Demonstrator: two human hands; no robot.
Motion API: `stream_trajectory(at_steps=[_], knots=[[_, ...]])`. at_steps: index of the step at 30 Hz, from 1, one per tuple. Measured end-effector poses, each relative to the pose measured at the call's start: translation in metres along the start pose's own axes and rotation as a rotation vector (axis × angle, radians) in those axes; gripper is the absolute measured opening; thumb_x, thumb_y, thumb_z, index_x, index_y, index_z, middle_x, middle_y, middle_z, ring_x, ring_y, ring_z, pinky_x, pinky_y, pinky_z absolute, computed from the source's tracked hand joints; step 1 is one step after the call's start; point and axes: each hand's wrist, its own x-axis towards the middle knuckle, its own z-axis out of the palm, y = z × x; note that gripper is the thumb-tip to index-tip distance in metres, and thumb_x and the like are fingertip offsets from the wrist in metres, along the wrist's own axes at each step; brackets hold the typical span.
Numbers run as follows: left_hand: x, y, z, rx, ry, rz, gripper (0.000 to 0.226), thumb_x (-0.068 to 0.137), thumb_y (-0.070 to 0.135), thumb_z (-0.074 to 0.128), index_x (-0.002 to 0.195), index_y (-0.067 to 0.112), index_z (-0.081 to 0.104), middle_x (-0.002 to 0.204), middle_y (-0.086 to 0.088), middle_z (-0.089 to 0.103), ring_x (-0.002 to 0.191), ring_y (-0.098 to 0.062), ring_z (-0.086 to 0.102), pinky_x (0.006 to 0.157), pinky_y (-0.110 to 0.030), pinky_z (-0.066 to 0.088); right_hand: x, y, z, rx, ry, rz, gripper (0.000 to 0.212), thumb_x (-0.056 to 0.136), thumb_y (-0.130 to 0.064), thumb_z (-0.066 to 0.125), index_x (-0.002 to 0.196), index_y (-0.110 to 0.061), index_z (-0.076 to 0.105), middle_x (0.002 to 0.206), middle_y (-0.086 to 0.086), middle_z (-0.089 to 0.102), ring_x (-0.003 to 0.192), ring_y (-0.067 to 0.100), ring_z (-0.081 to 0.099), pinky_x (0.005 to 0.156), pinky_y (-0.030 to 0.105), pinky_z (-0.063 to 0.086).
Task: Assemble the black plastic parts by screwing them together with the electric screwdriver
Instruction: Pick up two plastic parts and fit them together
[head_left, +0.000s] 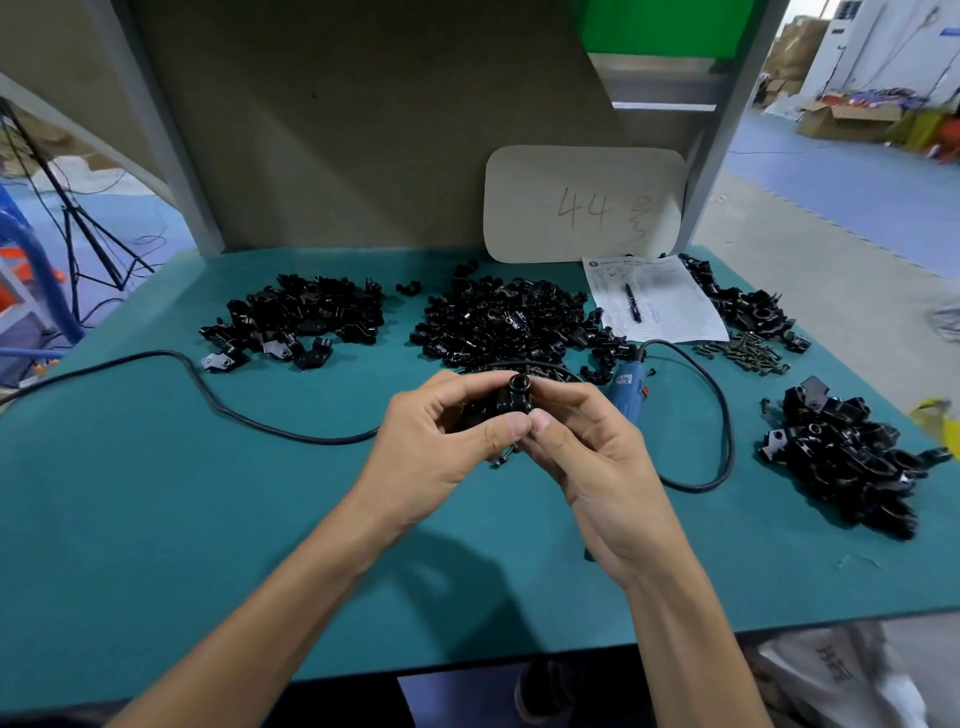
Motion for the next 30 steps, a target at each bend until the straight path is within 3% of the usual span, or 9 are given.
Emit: stream_trajectory(at_steps=[5, 16, 25, 30], knots=[[0.0001, 0.0009, -0.0005, -0.013, -0.007, -0.009, 0.038, 0.07, 0.018, 0.083, 0.108, 0.016, 0.078, 0.081, 0.012, 0.062, 0.061, -0.008, 0.064, 0.061, -0.017, 0.051, -0.002, -0.0004, -0.0004, -0.029, 0.016, 0.003, 0.022, 0.09, -0.018, 0.068, 0.105, -0.031, 0.077, 0.111, 0.006, 0.076, 0.107, 0.02, 0.069, 0.101, 0.037, 0.056], [0.0045, 0.0028, 0.0025, -0.059, -0.018, -0.032, 0.039, 0.065, 0.024, 0.085, 0.104, 0.026, 0.08, 0.079, 0.016, 0.059, 0.064, -0.007, 0.062, 0.062, -0.019, 0.052, -0.0006, -0.0063, 0.0006, 0.05, -0.011, -0.002, 0.021, 0.084, -0.019, 0.07, 0.101, -0.028, 0.079, 0.112, 0.003, 0.076, 0.104, 0.016, 0.071, 0.092, 0.027, 0.056], [0.0067, -0.0004, -0.003, -0.071, -0.02, -0.092, 0.04, 0.065, 0.02, 0.085, 0.105, 0.019, 0.079, 0.081, 0.014, 0.064, 0.06, -0.007, 0.063, 0.058, -0.015, 0.05, 0.0024, 0.0027, 0.0003, 0.029, -0.017, 0.011, 0.022, 0.086, -0.021, 0.069, 0.102, -0.033, 0.079, 0.107, 0.003, 0.077, 0.101, 0.016, 0.071, 0.097, 0.032, 0.057], [0.0099, -0.0027, -0.0061, -0.059, -0.033, -0.057, 0.035, 0.066, 0.027, 0.086, 0.1, 0.03, 0.082, 0.082, 0.02, 0.065, 0.067, -0.004, 0.065, 0.062, -0.016, 0.052, 0.0066, 0.0029, 0.0007, 0.059, -0.035, 0.001, 0.021, 0.086, -0.02, 0.07, 0.102, -0.031, 0.078, 0.109, 0.0, 0.076, 0.104, 0.015, 0.071, 0.096, 0.032, 0.057]])
